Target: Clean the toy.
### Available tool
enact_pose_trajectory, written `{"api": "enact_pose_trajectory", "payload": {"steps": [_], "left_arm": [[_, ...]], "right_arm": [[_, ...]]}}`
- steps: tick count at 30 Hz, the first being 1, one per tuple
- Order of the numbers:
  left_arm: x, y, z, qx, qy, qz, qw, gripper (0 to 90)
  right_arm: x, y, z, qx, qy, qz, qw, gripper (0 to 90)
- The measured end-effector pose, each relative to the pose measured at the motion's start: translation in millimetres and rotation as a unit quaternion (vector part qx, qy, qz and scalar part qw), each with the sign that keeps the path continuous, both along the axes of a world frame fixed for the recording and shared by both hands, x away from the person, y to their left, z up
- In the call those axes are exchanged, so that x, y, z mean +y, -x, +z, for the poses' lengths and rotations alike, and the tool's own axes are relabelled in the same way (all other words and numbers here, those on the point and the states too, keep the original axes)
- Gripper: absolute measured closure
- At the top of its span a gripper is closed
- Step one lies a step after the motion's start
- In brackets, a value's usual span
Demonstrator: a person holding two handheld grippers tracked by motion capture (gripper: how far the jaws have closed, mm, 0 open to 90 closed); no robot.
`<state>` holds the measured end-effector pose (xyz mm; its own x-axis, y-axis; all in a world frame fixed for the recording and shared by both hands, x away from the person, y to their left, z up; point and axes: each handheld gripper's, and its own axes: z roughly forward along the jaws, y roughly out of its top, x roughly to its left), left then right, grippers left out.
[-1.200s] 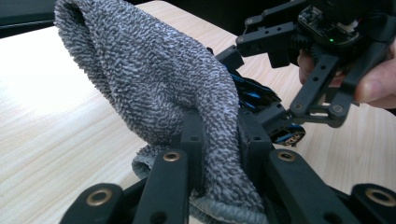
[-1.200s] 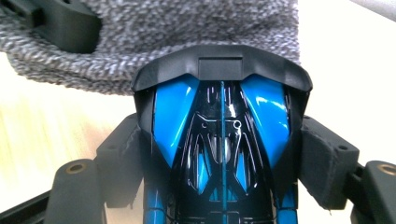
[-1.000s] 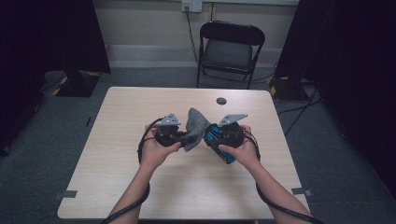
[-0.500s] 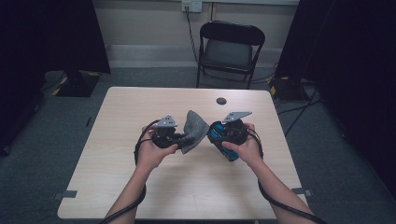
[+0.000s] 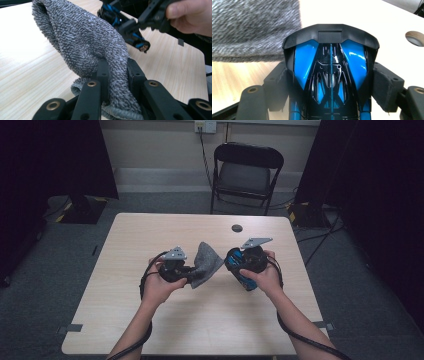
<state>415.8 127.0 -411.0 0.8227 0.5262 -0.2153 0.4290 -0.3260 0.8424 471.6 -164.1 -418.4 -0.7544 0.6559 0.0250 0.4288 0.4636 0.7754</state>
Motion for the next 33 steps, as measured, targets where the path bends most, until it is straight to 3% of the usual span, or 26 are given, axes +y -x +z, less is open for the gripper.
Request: {"api": "enact_pose_trajectory", "payload": {"steps": [9, 17, 24, 33], "left_arm": [[15.9, 1.3, -3.9, -0.002, -0.007, 0.019, 0.9998, 76.0], [28.7, -6.6, 5.7, -0.017, 0.000, 0.053, 0.9985, 76.0], [21.7, -17.9, 15.6, -0.029, 0.012, 0.073, 0.9968, 75.9], [4.2, -27.9, 21.6, -0.039, 0.015, 0.079, 0.9960, 75.9]], "right_arm": [[-8.3, -0.5, 6.4, -0.001, -0.012, -0.006, 0.9999, 25.5], [2.3, 11.1, 10.7, -0.005, -0.014, 0.021, 0.9997, 25.5], [14.5, 21.8, 6.8, -0.002, -0.018, 0.045, 0.9988, 25.5], [27.9, 30.6, 5.2, -0.001, -0.021, 0.068, 0.9975, 25.5]]}}
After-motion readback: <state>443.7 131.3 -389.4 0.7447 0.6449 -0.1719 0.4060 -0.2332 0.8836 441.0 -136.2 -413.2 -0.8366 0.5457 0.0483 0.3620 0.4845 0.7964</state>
